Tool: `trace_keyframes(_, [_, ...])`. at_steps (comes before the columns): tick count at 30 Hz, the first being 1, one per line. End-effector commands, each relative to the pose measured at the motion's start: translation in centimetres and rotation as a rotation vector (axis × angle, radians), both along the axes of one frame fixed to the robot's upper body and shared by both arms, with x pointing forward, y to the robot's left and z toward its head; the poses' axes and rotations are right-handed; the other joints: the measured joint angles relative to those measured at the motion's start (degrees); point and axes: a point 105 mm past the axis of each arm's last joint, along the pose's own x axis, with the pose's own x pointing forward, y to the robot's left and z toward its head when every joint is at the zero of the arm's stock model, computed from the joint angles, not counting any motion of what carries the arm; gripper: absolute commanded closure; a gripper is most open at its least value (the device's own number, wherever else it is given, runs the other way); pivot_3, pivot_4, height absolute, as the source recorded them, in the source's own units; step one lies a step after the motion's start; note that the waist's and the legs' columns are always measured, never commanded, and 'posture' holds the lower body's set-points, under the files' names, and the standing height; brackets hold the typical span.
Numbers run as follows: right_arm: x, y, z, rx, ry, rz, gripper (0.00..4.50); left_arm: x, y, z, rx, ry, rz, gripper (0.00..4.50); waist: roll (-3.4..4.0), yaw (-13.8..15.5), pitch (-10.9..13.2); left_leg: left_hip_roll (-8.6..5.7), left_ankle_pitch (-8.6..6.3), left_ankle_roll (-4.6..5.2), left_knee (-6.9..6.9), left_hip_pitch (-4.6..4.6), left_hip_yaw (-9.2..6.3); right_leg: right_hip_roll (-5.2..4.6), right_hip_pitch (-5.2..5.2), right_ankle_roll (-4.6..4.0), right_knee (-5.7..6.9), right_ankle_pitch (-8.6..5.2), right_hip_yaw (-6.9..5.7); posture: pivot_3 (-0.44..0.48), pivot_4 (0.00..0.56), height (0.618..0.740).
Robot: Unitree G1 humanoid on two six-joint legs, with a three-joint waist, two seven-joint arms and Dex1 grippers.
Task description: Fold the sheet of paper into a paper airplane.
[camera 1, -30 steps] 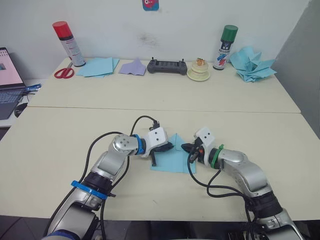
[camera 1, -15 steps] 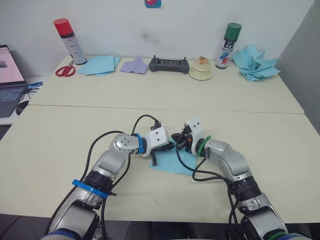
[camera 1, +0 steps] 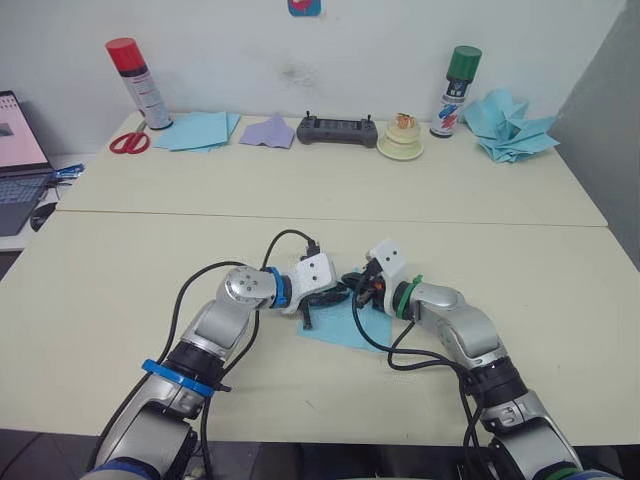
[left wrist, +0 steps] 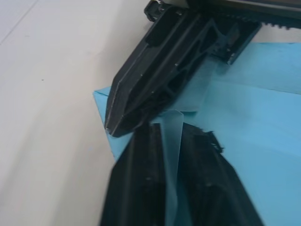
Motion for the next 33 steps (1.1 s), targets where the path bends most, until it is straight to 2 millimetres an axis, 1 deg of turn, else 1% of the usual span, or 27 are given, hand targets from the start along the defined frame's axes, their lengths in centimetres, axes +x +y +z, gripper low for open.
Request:
trace_keyframes(1, [-0.5, -0.1, -0.9, -0.022, 0.025, 0.007, 4.5, -0.7, 1.5, 2.8, -0.059, 0.07, -0.009, 2.15, 0.0, 0.0, 0.0, 0.0, 0.0, 0.0, 0.0, -0.01, 0.0, 0.0, -0.01, 0.0, 0.0, 0.0, 0.0, 0.0, 0.15, 0.74])
trace_keyframes(2, [-0.5, -0.1, -0.9, -0.023, 0.025, 0.008, 4.5, -0.6, 2.4, 3.4, -0.066, 0.086, 0.01, 1.88, 0.02, -0.1, 0.0, 0.01, 0.0, 0.0, 0.0, -0.02, -0.01, 0.0, -0.02, 0.0, 0.0, 0.0, -0.01, 0.0, 0.15, 0.74])
trace_keyframes(3, [-0.5, -0.1, -0.9, -0.024, 0.025, 0.009, 4.5, -0.5, 2.9, 3.8, -0.071, 0.095, 0.024, 1.88, 0.03, -0.1, 0.0, 0.01, 0.0, 0.0, -0.01, -0.01, -0.01, 0.0, -0.02, 0.0, 0.01, 0.0, 0.0, 0.0, 0.15, 0.74])
trace_keyframes(7, [-0.5, -0.1, -0.8, -0.025, 0.024, 0.013, 4.5, 0.9, 4.6, 5.3, -0.137, 0.09, 0.128, 1.88, 0.03, 0.0, 0.0, 0.0, 0.0, 0.0, 0.01, -0.01, -0.02, 0.0, -0.01, 0.22, 0.0, -0.13, -0.04, 0.0, 0.15, 0.74])
trace_keyframes(9, [-0.7, -0.3, -0.9, -0.03, 0.026, 0.02, 4.5, 2.6, 5.2, 6.1, -0.216, 0.041, 0.228, 1.88, 0.03, 0.1, 0.0, 0.0, 0.0, 0.0, 0.04, -0.01, -0.01, -0.02, 0.0, 0.2, 0.0, -0.12, -0.03, 0.0, 0.15, 0.74])
trace_keyframes(11, [-0.8, -0.5, -0.9, -0.036, 0.028, 0.028, 4.5, 3.5, 4.8, 6.4, -0.284, 0.016, 0.276, 2.26, 0.03, 0.3, 0.0, -0.01, 0.0, 0.0, 0.05, -0.01, -0.01, -0.03, 0.0, 0.19, 0.0, -0.12, -0.04, 0.0, 0.15, 0.74])
trace_keyframes(12, [-0.9, -0.6, -1.0, -0.038, 0.029, 0.03, 4.5, 3.4, 4.3, 6.2, -0.303, 0.018, 0.274, 2.49, 0.03, 0.3, 0.0, 0.0, 0.0, 0.0, 0.05, -0.01, -0.01, -0.02, 0.0, 0.16, 0.0, -0.1, -0.04, 0.0, 0.15, 0.74])
trace_keyframes(14, [-1.0, -0.8, -0.9, -0.04, 0.029, 0.031, 4.5, 3.0, 3.0, 5.6, -0.316, 0.037, 0.253, 3.12, 0.03, 0.3, 0.0, -0.01, 0.0, 0.0, 0.03, -0.02, 0.0, -0.03, 0.0, -0.01, -0.01, 0.0, -0.02, 0.0, 0.15, 0.74])
trace_keyframes(18, [-1.0, -1.1, -0.9, -0.045, 0.029, 0.026, 4.5, 1.6, 0.7, 3.4, -0.286, 0.062, 0.208, 4.41, 0.03, 0.4, 0.0, 0.0, 0.0, 0.0, 0.01, -0.03, 0.01, -0.03, -0.01, -0.02, -0.02, 0.0, -0.01, 0.0, 0.15, 0.74])
trace_keyframes(20, [-1.0, -1.2, -0.8, -0.047, 0.027, 0.022, 4.5, 1.0, 0.1, 2.2, -0.256, 0.074, 0.191, 4.47, 0.03, 0.4, 0.0, 0.0, 0.0, 0.0, 0.01, -0.03, 0.01, -0.03, -0.01, -0.02, -0.02, 0.0, -0.01, 0.0, 0.15, 0.74])
trace_keyframes(22, [-0.9, -1.3, -0.7, -0.048, 0.024, 0.019, 4.5, 0.6, 0.1, 0.9, -0.193, 0.066, 0.183, 4.47, 0.03, 0.4, 0.0, 0.0, 0.0, -0.01, 0.01, -0.03, 0.0, -0.03, -0.01, -0.03, 0.0, 0.01, -0.02, 0.0, 0.15, 0.74])
trace_keyframes(24, [-0.9, -1.5, -0.4, -0.05, 0.018, 0.016, 4.5, 0.3, 0.0, 0.0, -0.164, 0.068, 0.18, 4.47, 0.03, 0.3, 0.0, 0.0, 0.0, -0.01, 0.02, -0.02, -0.01, -0.03, -0.01, -0.03, 0.01, 0.01, -0.02, 0.0, 0.15, 0.74])
trace_keyframes(28, [-0.6, -2.0, 0.4, -0.04, -0.002, -0.004, 4.5, -0.5, -0.6, -0.7, -0.145, 0.09, 0.146, 4.47, 0.03, 0.5, 0.0, -0.02, 0.0, -0.01, 0.03, -0.01, 0.0, -0.03, 0.02, -0.02, 0.01, 0.01, -0.02, 0.0, 0.15, 0.74])
trace_keyframes(33, [0.5, -2.3, 2.3, 0.051, -0.051, -0.06, 4.5, 0.0, -0.3, -1.3, -0.129, 0.073, 0.17, 4.47, 0.03, 0.5, 0.0, -0.03, 0.0, -0.01, 0.04, -0.02, 0.0, -0.04, 0.02, -0.02, 0.01, 0.01, -0.01, 0.0, 0.15, 0.74])
